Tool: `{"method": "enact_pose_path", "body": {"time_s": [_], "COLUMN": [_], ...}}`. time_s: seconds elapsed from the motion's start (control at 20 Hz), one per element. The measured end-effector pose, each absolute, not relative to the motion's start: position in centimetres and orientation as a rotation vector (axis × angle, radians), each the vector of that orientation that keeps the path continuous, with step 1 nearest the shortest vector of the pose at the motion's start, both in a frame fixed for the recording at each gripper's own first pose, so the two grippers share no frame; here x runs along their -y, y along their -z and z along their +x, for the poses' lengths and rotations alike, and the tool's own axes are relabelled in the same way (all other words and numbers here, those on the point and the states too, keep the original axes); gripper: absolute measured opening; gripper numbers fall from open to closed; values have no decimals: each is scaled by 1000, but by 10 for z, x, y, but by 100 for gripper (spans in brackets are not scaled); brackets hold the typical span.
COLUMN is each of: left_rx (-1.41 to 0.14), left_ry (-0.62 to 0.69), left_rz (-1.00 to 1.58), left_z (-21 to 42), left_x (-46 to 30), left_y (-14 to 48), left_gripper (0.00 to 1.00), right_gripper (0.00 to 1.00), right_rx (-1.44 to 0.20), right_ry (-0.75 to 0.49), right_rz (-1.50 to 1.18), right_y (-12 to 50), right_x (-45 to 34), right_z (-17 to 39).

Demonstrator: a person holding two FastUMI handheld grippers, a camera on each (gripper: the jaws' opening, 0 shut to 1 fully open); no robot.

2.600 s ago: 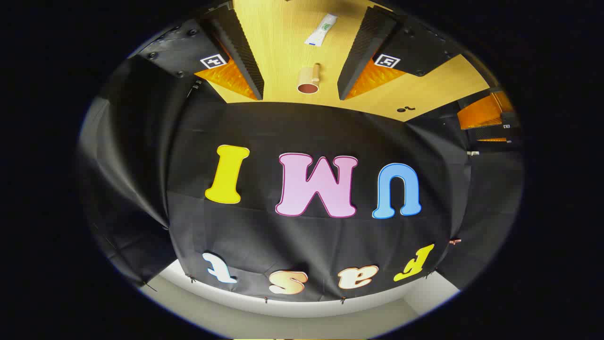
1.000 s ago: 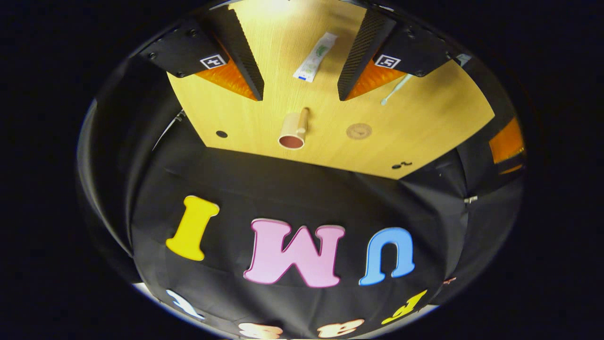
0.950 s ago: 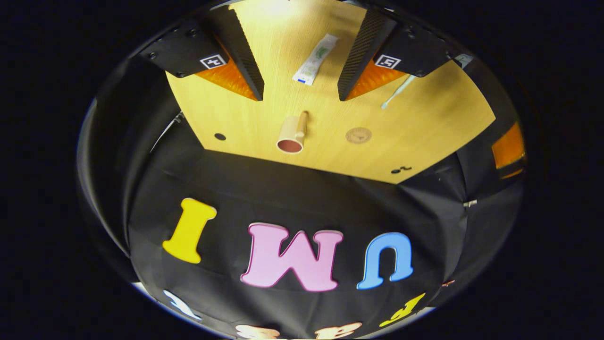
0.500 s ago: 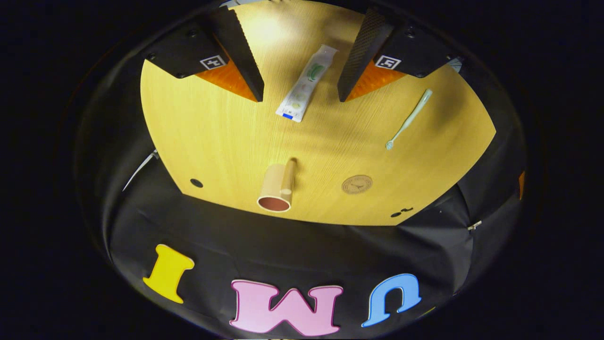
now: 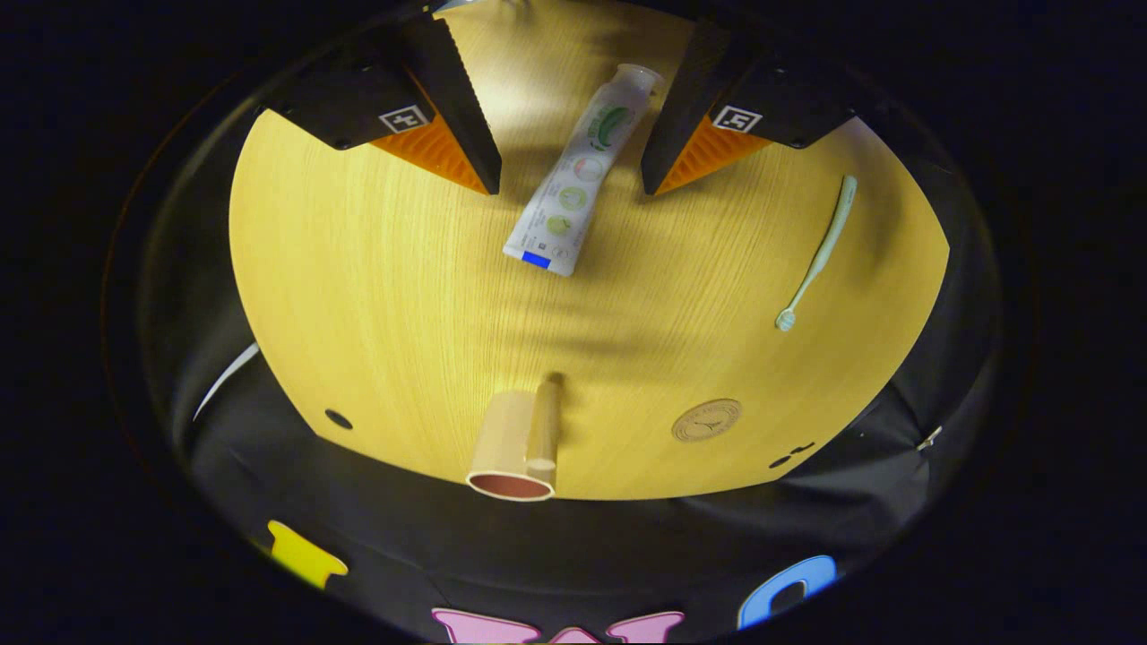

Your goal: Put the toothbrush and toothpaste on the desktop into the cup, then pick up the cup and place it on the coaster on the desktop.

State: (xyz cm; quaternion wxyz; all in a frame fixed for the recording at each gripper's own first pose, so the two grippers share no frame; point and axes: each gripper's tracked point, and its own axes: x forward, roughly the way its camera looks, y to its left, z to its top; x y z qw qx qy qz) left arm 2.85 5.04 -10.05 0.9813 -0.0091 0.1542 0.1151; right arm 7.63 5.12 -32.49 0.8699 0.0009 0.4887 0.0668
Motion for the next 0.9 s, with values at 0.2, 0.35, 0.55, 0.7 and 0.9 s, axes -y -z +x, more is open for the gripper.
{"method": "enact_pose_path", "body": {"time_s": [0.2,0.35,0.55,0.7,0.9], "left_rx": [-339,-373,-386,-385,-397], "left_ry": [-252,-258,-260,-260,-255], "left_rz": [-19,-19,-44,-57,-60], "left_z": [26,20,15,12,9], "left_x": [-54,-56,-56,-59,-63], "left_y": [108,116,122,121,127], "left_gripper": [97,98,98,98,98], "right_gripper": [98,96,72,41,29], "right_rx": [-1093,-1113,-1142,-1154,-1171], "right_ry": [-121,-94,-76,-77,-95], "right_rz": [-26,30,46,44,65], "right_y": [344,345,344,344,343], "right_x": [-50,-56,-63,-67,-68], "right_z": [71,74,72,72,71]}}
